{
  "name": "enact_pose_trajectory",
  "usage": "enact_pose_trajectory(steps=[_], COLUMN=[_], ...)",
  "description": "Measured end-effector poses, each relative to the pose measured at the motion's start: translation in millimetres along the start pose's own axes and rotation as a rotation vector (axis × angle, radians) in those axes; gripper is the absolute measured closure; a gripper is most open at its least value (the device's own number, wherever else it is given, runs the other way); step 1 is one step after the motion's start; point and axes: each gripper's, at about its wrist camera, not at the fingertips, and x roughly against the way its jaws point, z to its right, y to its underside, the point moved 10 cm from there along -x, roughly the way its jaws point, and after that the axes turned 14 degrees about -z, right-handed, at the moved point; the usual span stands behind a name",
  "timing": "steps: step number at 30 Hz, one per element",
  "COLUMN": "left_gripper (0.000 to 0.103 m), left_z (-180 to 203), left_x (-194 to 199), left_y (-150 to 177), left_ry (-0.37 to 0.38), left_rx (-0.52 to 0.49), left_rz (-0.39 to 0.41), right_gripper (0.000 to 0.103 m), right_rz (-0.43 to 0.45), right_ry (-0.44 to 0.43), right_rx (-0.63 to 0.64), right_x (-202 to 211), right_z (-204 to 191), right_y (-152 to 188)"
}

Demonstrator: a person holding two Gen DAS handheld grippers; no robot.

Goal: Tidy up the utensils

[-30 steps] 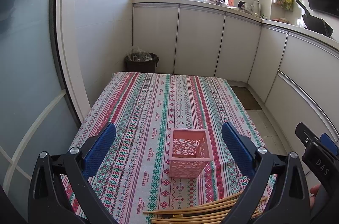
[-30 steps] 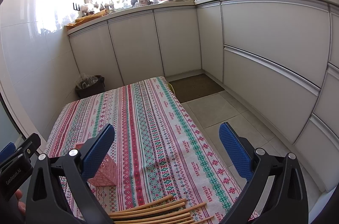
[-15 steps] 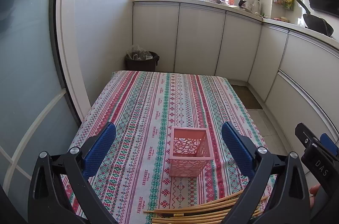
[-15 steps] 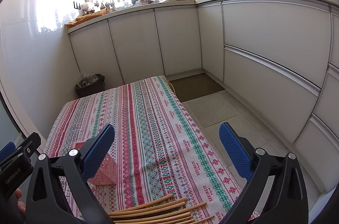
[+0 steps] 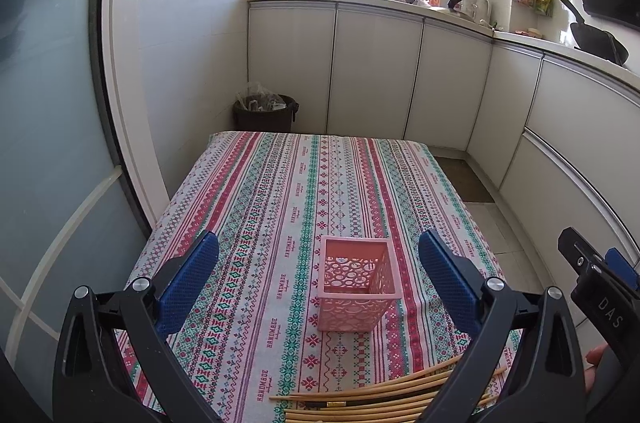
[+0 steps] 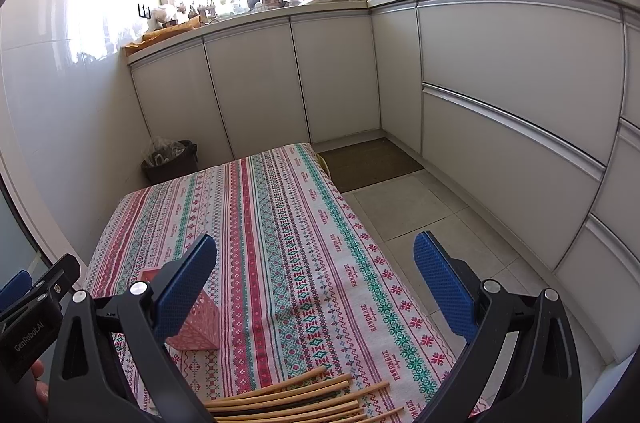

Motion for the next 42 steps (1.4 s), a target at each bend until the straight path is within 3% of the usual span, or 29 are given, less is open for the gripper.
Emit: enact_pose_trajectory(steps=[5,8,11,14,21,28,30,32,37,42], left_gripper=[0.007,0.007,0.007,0.007,0.007,0.008,0.017,0.034,0.034,0.051], left_z=[5,28,74,106,152,191,195,196,191,185], left_x=[-2,-6,-15,-31,-70,-110,-121,-132,-142,-152], left_y=[2,9,39,79,135,149,152,150,154,163], left_ry=[0.024,0.115,0.227,0.251,0.3,0.297,0.286,0.265,0.282,0.264], left_rx=[-0.022,-0.138,-0.389,-0.591,-0.861,-1.015,-1.054,-1.066,-1.112,-1.171], left_rz=[-0.01,-0.055,-0.153,-0.248,-0.557,-0.748,-0.801,-0.823,-0.886,-0.931], right_gripper=[0.007,0.007,0.007,0.007,0.007,0.007,0.007,0.007,0.007,0.007], right_rz=[0.009,0.047,0.054,0.004,-0.086,-0.126,-0.136,-0.152,-0.174,-0.192], right_ry=[-0.002,-0.002,-0.009,-0.039,-0.129,-0.186,-0.174,-0.178,-0.162,-0.156], right_rx=[-0.016,-0.094,-0.229,-0.36,-0.5,-0.538,-0.533,-0.528,-0.523,-0.522], right_x=[3,14,19,11,-4,-13,-16,-20,-26,-32], right_z=[6,29,71,112,155,167,171,171,177,178], right_y=[-2,-12,-22,-23,-19,-21,-20,-19,-16,-15])
